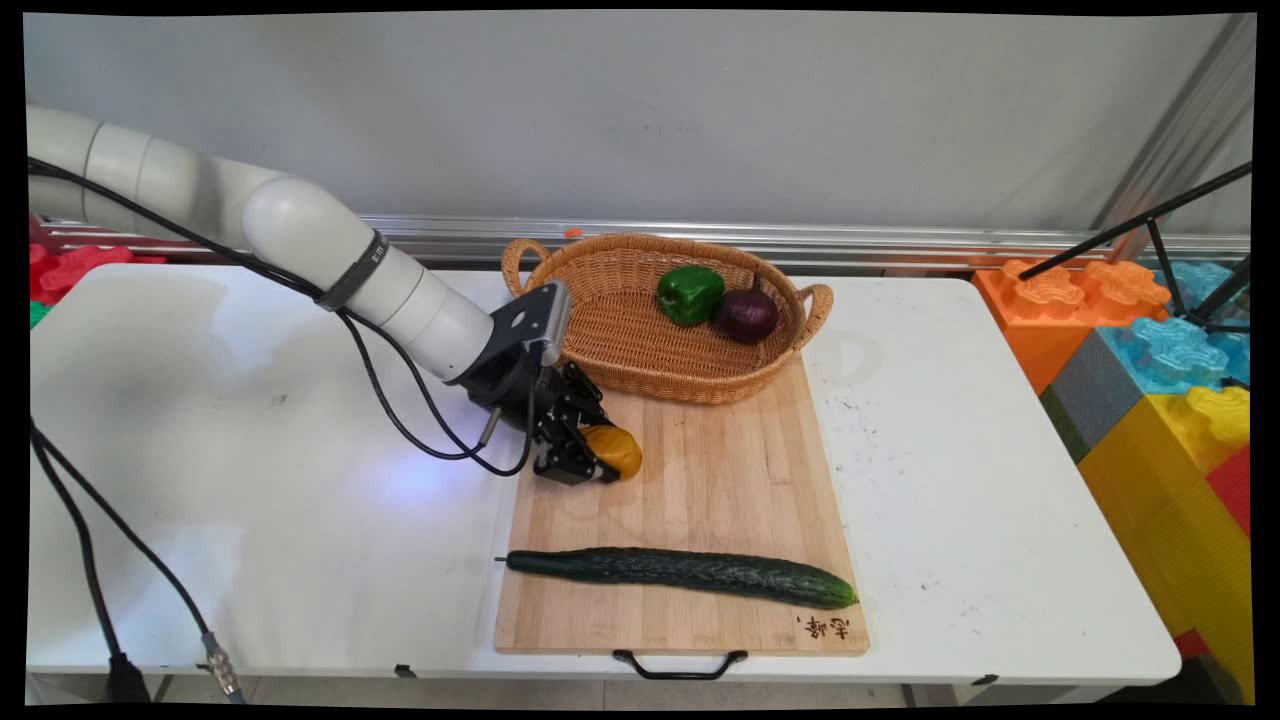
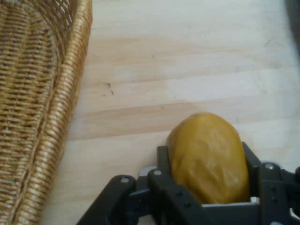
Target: Place the picked object in the vegetable basket
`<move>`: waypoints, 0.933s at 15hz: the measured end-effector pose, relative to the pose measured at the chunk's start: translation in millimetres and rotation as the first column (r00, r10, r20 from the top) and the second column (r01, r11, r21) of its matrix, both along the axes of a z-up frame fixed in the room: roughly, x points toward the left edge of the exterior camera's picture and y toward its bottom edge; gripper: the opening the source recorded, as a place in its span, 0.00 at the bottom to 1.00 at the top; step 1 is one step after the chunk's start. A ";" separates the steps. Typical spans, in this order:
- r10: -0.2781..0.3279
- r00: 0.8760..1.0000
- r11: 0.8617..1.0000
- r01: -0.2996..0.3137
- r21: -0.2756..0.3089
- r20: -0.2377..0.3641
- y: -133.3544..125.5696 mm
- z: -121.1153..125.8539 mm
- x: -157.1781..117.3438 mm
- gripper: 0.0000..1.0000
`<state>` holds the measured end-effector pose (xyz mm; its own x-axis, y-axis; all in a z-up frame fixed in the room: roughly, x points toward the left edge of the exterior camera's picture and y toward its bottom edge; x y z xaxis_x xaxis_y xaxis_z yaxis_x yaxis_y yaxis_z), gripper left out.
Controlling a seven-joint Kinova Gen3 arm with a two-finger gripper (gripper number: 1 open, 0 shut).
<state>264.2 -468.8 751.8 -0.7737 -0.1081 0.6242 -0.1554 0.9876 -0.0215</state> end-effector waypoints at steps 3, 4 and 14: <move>0.004 1.000 1.000 -0.004 -0.001 -0.007 1.9 12.9 0.4 0.00; 0.008 1.000 1.000 -0.007 0.003 -0.011 3.0 21.5 1.6 0.00; 0.168 0.983 0.986 -0.168 0.005 -0.075 5.3 131.3 1.7 0.00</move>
<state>265.9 -463.6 883.2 -0.6960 -0.2318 0.6796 -0.3203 0.9473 -0.0048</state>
